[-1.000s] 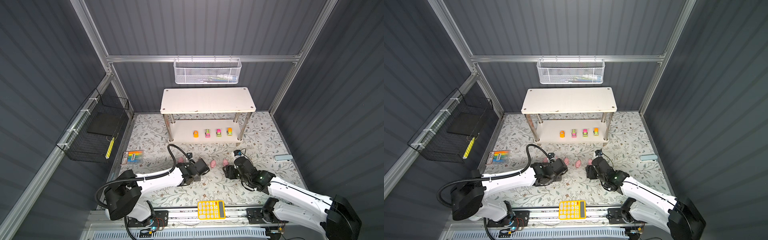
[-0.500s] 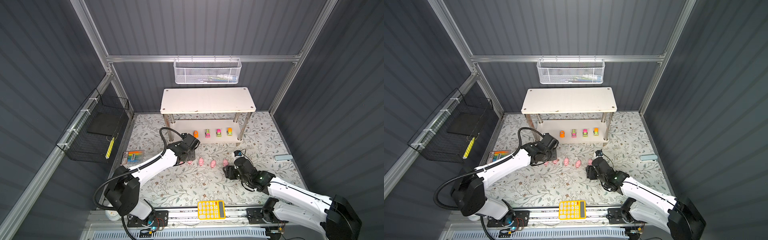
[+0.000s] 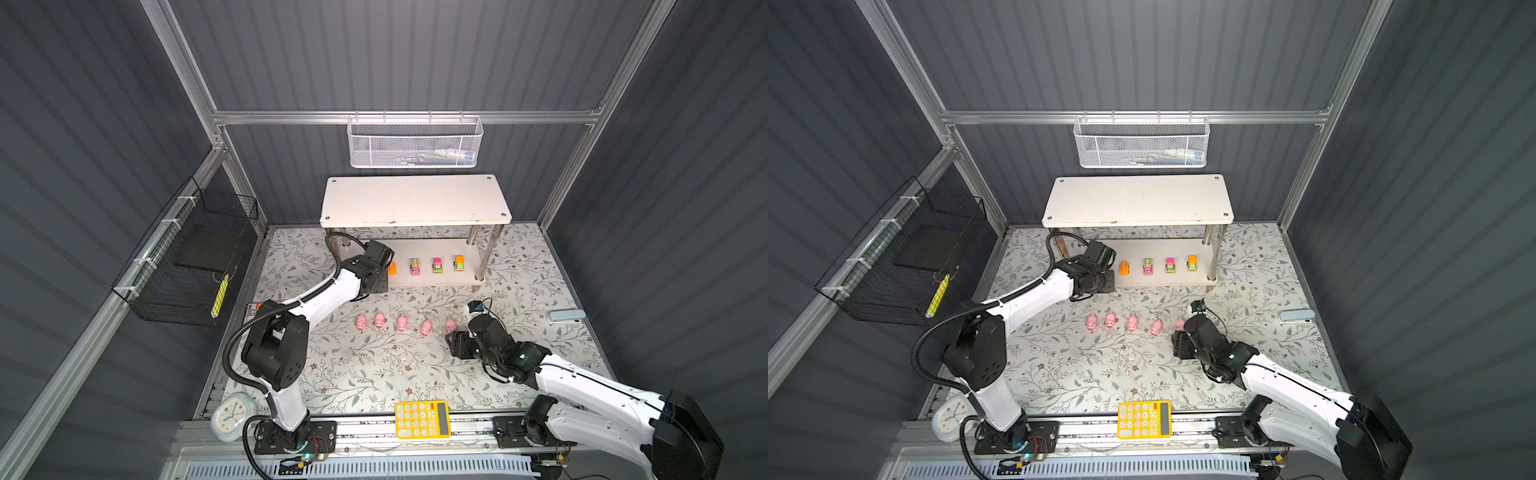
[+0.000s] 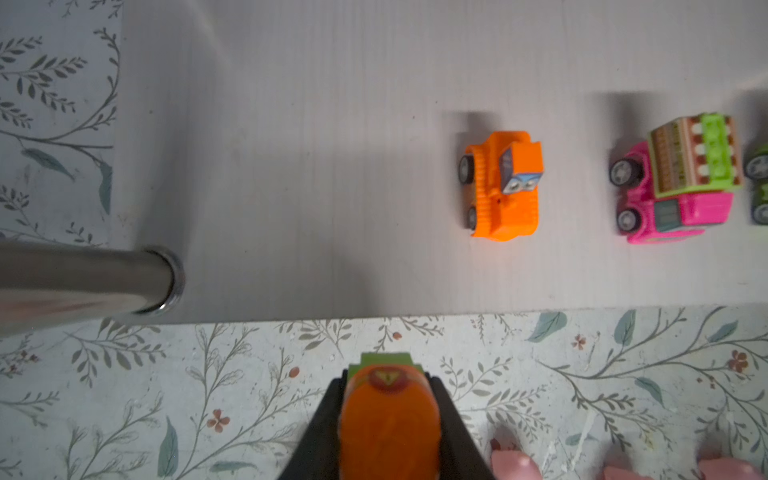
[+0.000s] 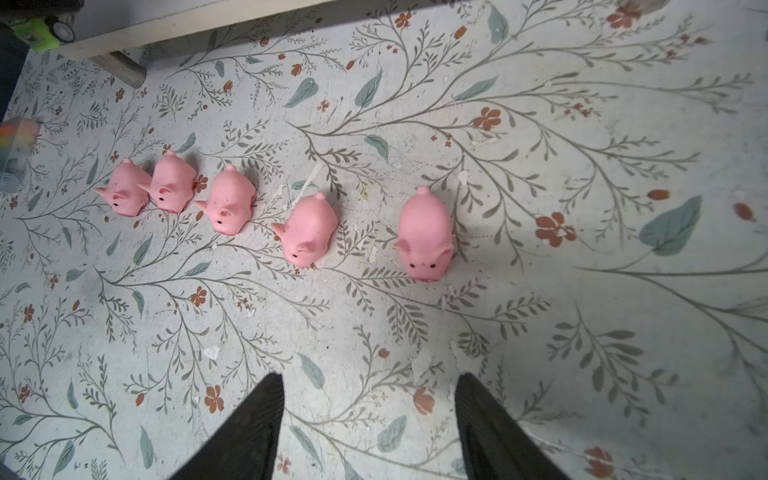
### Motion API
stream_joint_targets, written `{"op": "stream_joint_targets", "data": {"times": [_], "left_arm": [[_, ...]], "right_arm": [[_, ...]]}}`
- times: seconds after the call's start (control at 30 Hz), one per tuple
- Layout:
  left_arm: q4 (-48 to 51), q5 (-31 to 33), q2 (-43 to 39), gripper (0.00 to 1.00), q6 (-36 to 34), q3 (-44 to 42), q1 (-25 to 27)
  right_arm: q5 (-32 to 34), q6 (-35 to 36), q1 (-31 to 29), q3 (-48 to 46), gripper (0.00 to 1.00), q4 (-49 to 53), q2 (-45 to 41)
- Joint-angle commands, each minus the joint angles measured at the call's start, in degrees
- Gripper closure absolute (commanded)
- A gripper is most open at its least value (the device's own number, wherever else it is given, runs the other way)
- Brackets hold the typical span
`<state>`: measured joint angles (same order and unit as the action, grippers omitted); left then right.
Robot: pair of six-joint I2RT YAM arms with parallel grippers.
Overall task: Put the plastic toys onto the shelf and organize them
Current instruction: 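Carry the orange-and-green truck with the left gripper onto the lower shelf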
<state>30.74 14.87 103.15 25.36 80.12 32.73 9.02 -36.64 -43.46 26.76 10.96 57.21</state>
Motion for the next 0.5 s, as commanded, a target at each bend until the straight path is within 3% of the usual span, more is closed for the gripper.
{"op": "stream_joint_targets", "data": {"times": [0.0, 0.47], "left_arm": [[-0.9, -0.1, 2.2, 0.71, -2.8, 4.3, -1.2], [-8.0, 2.7, 4.9, 0.71, -4.4, 2.9, -3.0]], "right_arm": [[0.7, 0.6, 0.3, 0.4, 0.33, 1.3, -0.9], [0.9, 0.3, 0.4, 0.6, 0.32, 1.8, -1.0]]}}
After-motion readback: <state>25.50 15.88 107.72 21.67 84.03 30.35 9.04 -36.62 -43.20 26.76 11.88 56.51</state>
